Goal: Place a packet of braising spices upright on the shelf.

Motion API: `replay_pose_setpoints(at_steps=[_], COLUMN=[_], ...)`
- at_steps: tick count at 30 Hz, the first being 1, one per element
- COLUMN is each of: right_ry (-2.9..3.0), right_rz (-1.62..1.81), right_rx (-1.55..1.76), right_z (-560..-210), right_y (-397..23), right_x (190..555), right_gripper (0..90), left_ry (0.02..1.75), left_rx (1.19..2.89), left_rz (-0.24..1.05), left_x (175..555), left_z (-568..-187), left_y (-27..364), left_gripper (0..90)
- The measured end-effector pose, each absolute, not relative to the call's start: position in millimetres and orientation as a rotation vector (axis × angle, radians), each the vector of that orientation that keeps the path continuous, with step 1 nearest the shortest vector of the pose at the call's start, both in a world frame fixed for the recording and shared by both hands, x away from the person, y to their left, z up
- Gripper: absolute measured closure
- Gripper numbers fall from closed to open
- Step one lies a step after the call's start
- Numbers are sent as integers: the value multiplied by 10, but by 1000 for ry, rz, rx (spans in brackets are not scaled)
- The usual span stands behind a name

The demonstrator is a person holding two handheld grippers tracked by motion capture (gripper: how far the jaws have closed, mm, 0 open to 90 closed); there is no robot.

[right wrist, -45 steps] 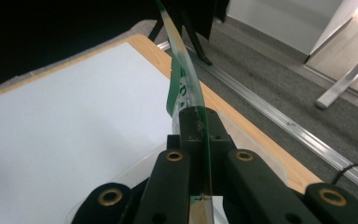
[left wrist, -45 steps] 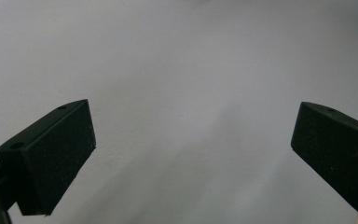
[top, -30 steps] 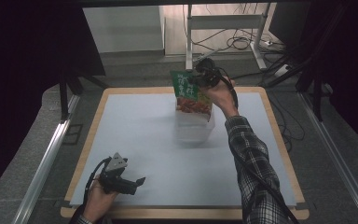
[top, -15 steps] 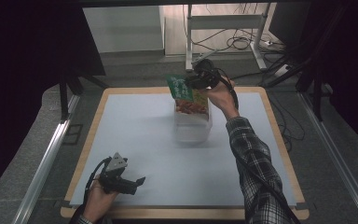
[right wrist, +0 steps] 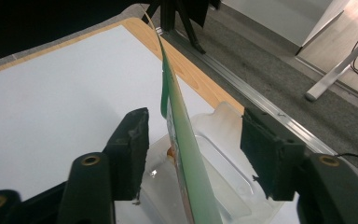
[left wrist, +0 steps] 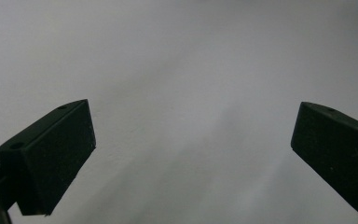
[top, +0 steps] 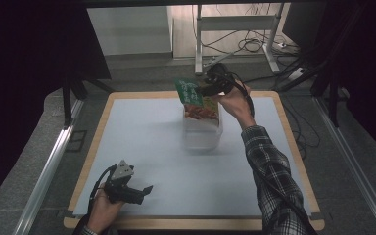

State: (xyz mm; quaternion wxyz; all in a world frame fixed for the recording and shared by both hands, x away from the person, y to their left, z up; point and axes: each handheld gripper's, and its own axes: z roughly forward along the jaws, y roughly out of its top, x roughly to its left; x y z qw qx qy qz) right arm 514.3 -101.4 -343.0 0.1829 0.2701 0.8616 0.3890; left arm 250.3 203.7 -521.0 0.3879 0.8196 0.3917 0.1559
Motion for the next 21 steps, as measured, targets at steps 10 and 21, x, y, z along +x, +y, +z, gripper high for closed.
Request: replay_pose_setpoints(at_steps=[10, 21], right_ry=[2431, 2430], right_rz=[1103, 1127], right_rx=[782, 779], right_z=[-3426, -3403], right_y=[-1041, -1072], right_x=[5095, 5012], right_gripper=[265, 141], left_ry=[994, 993], left_rx=[2087, 2088], left_rz=[395, 396], left_x=[2499, 2491], left_z=[-5212, -5210], left_y=[2028, 2033], left_gripper=[0, 0])
